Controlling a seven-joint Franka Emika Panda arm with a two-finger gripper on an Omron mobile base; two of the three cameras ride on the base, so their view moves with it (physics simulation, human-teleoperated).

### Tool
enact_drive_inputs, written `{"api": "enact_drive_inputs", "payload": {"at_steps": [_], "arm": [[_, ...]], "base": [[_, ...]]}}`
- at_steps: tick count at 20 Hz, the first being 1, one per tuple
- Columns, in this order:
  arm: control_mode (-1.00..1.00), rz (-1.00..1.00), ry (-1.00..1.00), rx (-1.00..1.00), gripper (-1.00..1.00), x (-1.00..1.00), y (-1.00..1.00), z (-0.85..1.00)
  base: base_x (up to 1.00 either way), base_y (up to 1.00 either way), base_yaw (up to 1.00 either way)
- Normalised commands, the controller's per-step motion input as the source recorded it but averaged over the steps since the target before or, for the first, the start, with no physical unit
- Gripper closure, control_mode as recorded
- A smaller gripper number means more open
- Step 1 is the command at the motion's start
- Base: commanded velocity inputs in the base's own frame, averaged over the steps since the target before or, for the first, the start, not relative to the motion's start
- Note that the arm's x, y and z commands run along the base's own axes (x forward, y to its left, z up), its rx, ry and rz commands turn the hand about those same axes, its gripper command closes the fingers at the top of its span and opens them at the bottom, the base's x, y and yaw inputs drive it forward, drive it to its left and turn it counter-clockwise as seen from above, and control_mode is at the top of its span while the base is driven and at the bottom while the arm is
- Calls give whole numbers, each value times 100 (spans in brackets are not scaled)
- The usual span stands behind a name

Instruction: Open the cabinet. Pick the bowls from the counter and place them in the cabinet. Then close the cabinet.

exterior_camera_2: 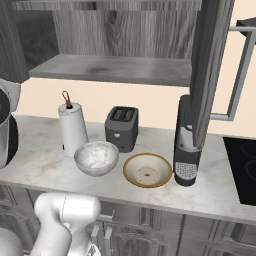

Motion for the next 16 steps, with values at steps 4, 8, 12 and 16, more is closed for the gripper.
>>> {"api": "enact_drive_inputs", "payload": {"at_steps": [4, 8, 12, 16], "arm": [[-100, -40, 42, 0, -100, -13, -76, 6], [-100, -11, 30, -7, -100, 0, -33, 0], [-100, -1, 17, -14, -100, 7, -6, -4], [-100, -1, 8, -9, -100, 5, -4, -14]], "base": [[0, 0, 0], [0, 0, 0], [0, 0, 0], [0, 0, 0]]}}
